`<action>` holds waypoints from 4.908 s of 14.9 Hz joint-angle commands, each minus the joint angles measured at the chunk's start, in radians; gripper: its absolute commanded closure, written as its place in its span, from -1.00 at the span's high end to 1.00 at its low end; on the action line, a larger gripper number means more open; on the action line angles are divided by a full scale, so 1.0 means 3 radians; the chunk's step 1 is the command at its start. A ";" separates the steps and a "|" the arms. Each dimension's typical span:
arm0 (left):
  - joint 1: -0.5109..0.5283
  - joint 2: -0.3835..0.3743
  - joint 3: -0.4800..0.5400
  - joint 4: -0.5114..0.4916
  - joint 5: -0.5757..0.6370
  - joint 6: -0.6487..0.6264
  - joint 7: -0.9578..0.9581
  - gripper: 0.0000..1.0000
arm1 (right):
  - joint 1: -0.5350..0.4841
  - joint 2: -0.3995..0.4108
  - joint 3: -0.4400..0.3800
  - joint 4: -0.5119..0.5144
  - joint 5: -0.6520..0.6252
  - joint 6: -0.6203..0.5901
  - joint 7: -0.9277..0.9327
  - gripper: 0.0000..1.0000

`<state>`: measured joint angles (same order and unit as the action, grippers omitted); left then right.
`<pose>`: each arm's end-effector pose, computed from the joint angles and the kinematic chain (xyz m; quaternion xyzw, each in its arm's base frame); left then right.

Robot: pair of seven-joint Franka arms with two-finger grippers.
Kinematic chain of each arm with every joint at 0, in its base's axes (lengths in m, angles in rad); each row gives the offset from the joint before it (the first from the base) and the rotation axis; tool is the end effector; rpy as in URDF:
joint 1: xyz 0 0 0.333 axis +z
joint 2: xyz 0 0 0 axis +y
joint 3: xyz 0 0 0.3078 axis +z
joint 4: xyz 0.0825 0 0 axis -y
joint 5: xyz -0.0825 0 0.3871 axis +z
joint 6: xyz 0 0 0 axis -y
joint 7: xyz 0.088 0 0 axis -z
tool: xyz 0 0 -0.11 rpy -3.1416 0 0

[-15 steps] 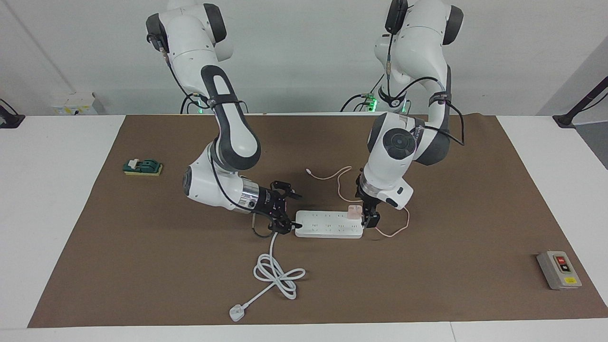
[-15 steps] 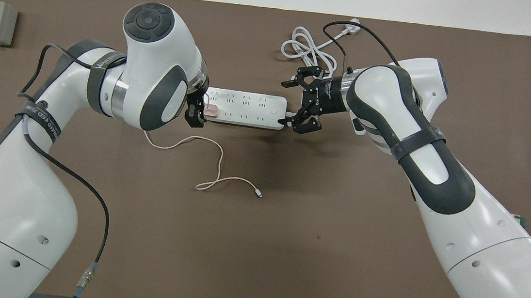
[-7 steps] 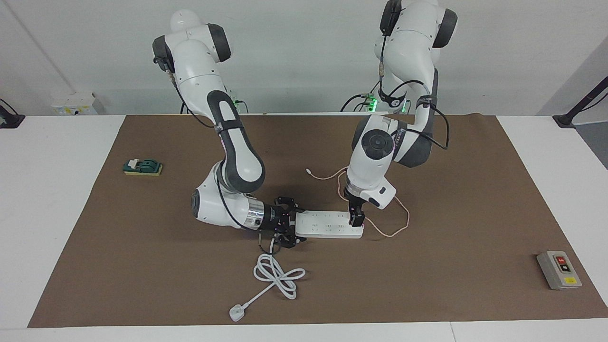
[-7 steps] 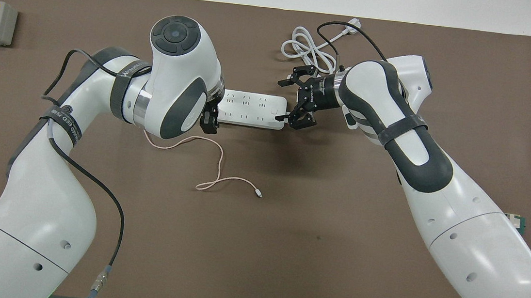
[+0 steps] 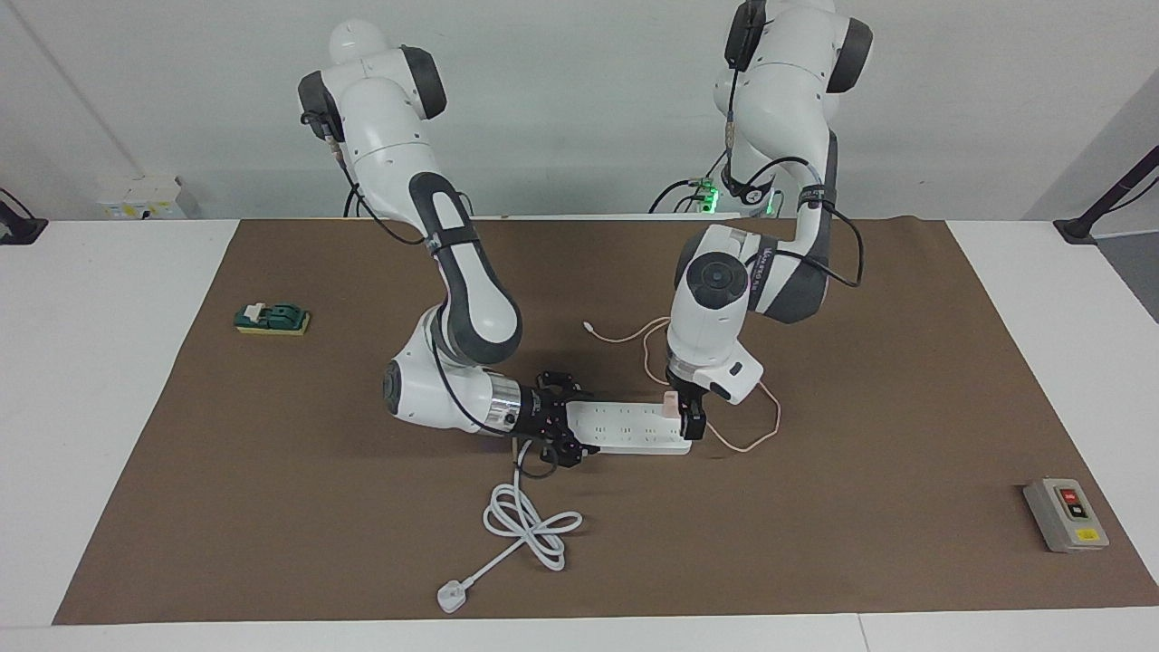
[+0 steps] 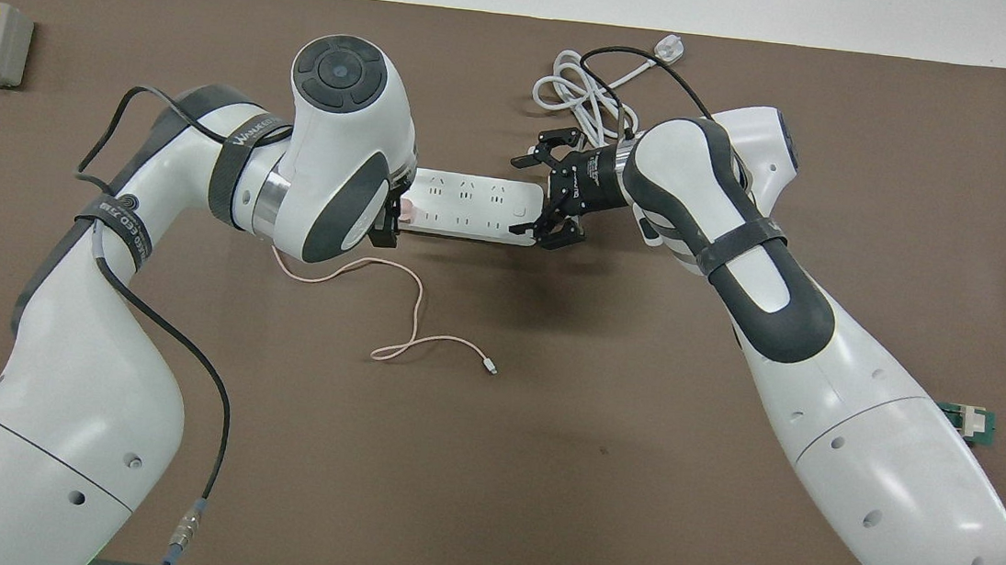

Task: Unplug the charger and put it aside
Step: 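Pull the charger out with the left gripper while the right gripper holds the strip, then carry the charger toward the robot with the left gripper while the right gripper withdraws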

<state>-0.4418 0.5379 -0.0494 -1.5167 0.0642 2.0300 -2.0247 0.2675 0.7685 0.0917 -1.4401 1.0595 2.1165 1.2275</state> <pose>0.6168 -0.3200 0.3363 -0.7278 -0.6855 -0.0115 0.0162 0.6700 0.2832 0.2394 -0.6439 0.6192 0.3484 0.2840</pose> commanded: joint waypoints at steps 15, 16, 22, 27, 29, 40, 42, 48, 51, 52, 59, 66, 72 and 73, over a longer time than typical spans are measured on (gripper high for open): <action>0.0046 -0.0065 -0.0004 -0.0247 0.0047 0.0249 0.0203 1.00 | 0.0095 0.0056 -0.0004 -0.0119 0.0073 0.0262 -0.0339 1.00; 0.0046 -0.0070 -0.0004 -0.0247 0.0047 0.0249 0.0224 0.94 | 0.0095 0.0056 -0.0004 -0.0119 0.0073 0.0262 -0.0339 0.92; 0.0087 -0.0116 -0.0004 -0.0247 -0.0219 0.0218 0.0429 -0.96 | 0.0116 0.0051 -0.0004 -0.0231 0.0159 0.0425 -0.0497 -0.40; 0.0113 -0.0157 -0.0004 -0.0247 -0.0219 0.0203 0.0485 -1.00 | 0.0146 0.0051 -0.0004 -0.0231 0.0186 0.0431 -0.0528 -0.69; 0.0113 -0.0167 -0.0004 -0.0272 -0.0219 0.0208 0.0536 -1.00 | 0.0146 0.0051 -0.0004 -0.0231 0.0186 0.0431 -0.0528 -0.70; 0.0113 -0.0361 -0.0009 -0.0273 -0.0219 -0.0017 0.0546 -1.00 | 0.0146 0.0051 -0.0004 -0.0241 0.0186 0.0431 -0.0574 -0.79; 0.0108 -0.0407 -0.0009 -0.0267 -0.0219 -0.0073 0.0552 -1.00 | 0.0146 0.0051 -0.0004 -0.0241 0.0186 0.0431 -0.0574 -0.79; 0.0123 -0.0724 0.0001 -0.0349 -0.0219 -0.0507 0.1714 -1.00 | 0.0146 0.0046 -0.0004 -0.0236 0.0186 0.0421 -0.0564 -0.69; 0.0220 -0.0852 0.0011 -0.0420 -0.0219 -0.0600 0.2176 -1.00 | 0.0141 0.0036 -0.0004 -0.0206 0.0186 0.0410 -0.0498 0.91; 0.0266 -0.0913 0.0011 -0.0502 -0.0219 -0.0610 0.2385 -1.00 | 0.0141 0.0021 -0.0009 -0.0190 0.0181 0.0405 -0.0431 1.00; 0.0623 -0.1409 0.0011 -0.1115 -0.0219 -0.0610 0.3857 -1.00 | 0.0080 -0.0194 -0.0019 -0.0195 0.0140 0.0267 -0.0226 1.00; 0.1216 -0.1935 0.0006 -0.1698 -0.0219 -0.0595 0.5887 -1.00 | -0.0093 -0.0546 -0.0050 -0.0231 -0.0141 -0.0070 0.0014 1.00; 0.1702 -0.2125 0.0006 -0.2046 -0.0255 -0.0458 0.7213 -1.00 | -0.0176 -0.1011 -0.0055 -0.0231 -0.1203 -0.0463 -0.0001 1.00; 0.1754 -0.2156 0.0011 -0.2153 -0.0376 -0.0285 0.7341 -1.00 | -0.0176 -0.1108 -0.0055 -0.0231 -0.1413 -0.0535 -0.0027 1.00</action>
<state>0.0531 -0.0669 -0.0366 -2.0861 -0.0045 1.8663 0.0928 0.2164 0.5091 0.0693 -1.4794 0.7454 1.9848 1.2214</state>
